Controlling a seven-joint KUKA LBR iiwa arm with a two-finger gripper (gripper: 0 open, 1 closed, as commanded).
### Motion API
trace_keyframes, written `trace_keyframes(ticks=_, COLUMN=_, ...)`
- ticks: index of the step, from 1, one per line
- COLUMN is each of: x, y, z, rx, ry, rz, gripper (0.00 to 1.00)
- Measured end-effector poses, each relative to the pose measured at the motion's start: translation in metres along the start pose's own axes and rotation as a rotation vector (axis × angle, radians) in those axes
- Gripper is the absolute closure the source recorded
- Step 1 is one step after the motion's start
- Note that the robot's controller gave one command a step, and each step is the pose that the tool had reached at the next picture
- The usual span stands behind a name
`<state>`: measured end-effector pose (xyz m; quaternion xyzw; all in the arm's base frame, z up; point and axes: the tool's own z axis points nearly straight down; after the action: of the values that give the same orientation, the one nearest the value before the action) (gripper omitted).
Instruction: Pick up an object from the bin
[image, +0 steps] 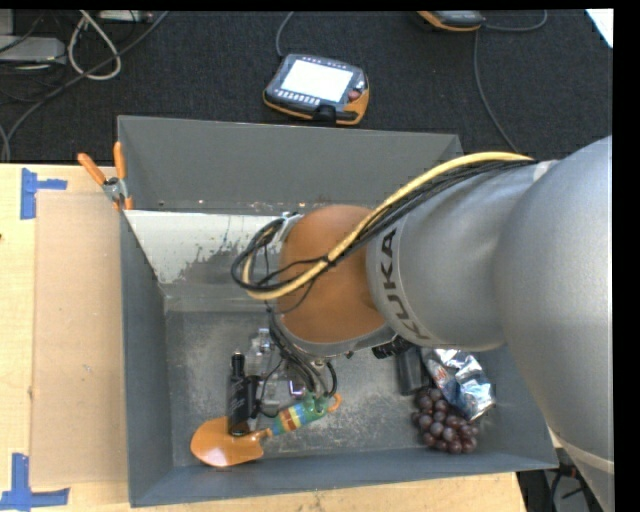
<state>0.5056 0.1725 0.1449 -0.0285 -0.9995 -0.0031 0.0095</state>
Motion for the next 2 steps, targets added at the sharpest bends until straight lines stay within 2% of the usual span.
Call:
trace_keyframes(ticks=1, x=-0.017, y=0.012, z=-0.003, rx=0.005, ry=0.001, rz=-0.094, gripper=1.00)
trace_keyframes(ticks=2, x=0.032, y=0.009, z=0.061, rx=0.000, ry=-0.007, rz=-0.194, gripper=1.00)
